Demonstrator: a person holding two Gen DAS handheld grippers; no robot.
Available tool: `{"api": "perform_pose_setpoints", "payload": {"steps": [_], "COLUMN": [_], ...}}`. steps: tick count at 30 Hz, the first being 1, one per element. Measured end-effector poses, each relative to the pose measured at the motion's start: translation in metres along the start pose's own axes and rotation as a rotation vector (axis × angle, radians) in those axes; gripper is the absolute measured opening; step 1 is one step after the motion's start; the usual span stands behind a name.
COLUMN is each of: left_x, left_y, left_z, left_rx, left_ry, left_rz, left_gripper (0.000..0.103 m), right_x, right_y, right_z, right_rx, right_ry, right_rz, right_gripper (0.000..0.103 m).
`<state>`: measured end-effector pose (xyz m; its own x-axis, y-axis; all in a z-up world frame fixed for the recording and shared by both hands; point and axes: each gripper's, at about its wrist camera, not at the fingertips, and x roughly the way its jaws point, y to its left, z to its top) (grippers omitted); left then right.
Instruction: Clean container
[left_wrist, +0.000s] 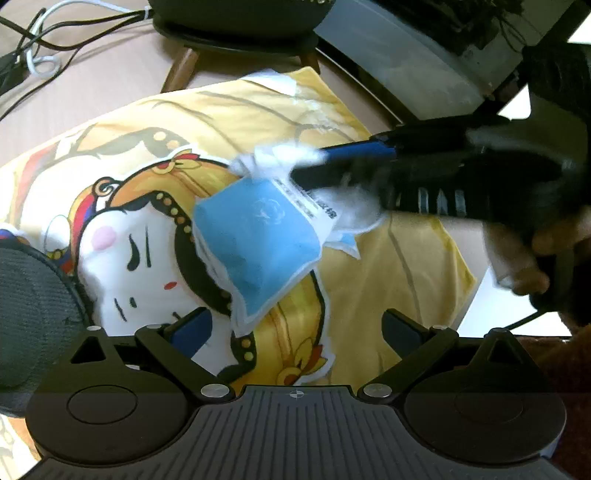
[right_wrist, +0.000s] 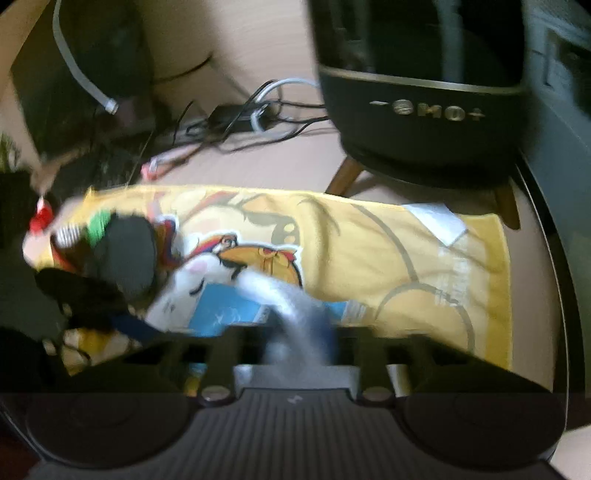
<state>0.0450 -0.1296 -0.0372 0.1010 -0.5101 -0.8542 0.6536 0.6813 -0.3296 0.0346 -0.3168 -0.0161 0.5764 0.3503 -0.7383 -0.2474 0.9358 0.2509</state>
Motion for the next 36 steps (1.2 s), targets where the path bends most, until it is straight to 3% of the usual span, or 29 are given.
{"api": "perform_pose_setpoints", "payload": {"steps": [1, 5, 6, 7, 11, 12, 13, 15, 18, 21, 25, 30, 33, 36], "left_x": [0.0, 0.0, 0.001, 0.001, 0.001, 0.001, 0.002, 0.002, 0.002, 0.002, 0.002, -0.001, -0.017, -0.054], "left_y": [0.0, -0.001, -0.002, -0.002, -0.001, -0.001, -0.002, -0.002, -0.002, -0.002, -0.005, -0.017, -0.018, 0.004], "left_z": [0.0, -0.001, -0.001, -0.001, -0.001, 0.0, 0.0, 0.0, 0.0, 0.0, 0.001, 0.006, 0.003, -0.005], "left_rx": [0.0, 0.011, 0.014, 0.016, 0.008, 0.009, 0.01, 0.016, 0.014, 0.014, 0.028, 0.098, 0.128, 0.042], "left_ry": [0.0, 0.005, 0.008, 0.01, 0.01, 0.011, 0.013, 0.014, 0.015, 0.015, 0.003, -0.024, -0.045, -0.118], "left_rz": [-0.004, -0.017, -0.016, -0.014, -0.009, -0.008, -0.007, -0.008, -0.009, -0.012, -0.041, -0.13, -0.033, 0.068], "left_gripper": [0.101, 0.101, 0.101, 0.101, 0.101, 0.101, 0.101, 0.101, 0.101, 0.101, 0.101, 0.101, 0.101, 0.101], "right_x": [-0.004, -0.009, -0.005, -0.001, 0.001, -0.002, -0.004, -0.007, -0.004, -0.004, 0.002, 0.006, 0.0, -0.004], "right_y": [0.0, 0.001, 0.005, 0.009, 0.023, 0.025, 0.026, 0.027, 0.025, 0.013, -0.004, -0.019, -0.019, -0.015], "right_z": [0.002, 0.006, 0.004, 0.001, -0.011, -0.012, -0.012, -0.015, -0.022, -0.019, -0.011, 0.008, 0.02, 0.025], "right_rx": [0.024, 0.149, 0.14, 0.124, -0.016, -0.04, -0.06, -0.101, -0.128, -0.06, -0.024, 0.021, 0.057, 0.074], "right_ry": [-0.011, 0.001, 0.019, 0.037, 0.025, 0.023, 0.027, 0.028, 0.043, 0.017, 0.007, -0.022, -0.056, -0.065], "right_rz": [0.024, 0.268, 0.278, 0.273, 0.108, 0.088, 0.071, 0.032, -0.025, -0.011, -0.055, -0.13, -0.067, -0.006], "right_gripper": [0.009, 0.009, 0.009, 0.01, 0.015, 0.029, 0.05, 0.057, 0.036, 0.011, 0.01, 0.01, 0.01, 0.01]}}
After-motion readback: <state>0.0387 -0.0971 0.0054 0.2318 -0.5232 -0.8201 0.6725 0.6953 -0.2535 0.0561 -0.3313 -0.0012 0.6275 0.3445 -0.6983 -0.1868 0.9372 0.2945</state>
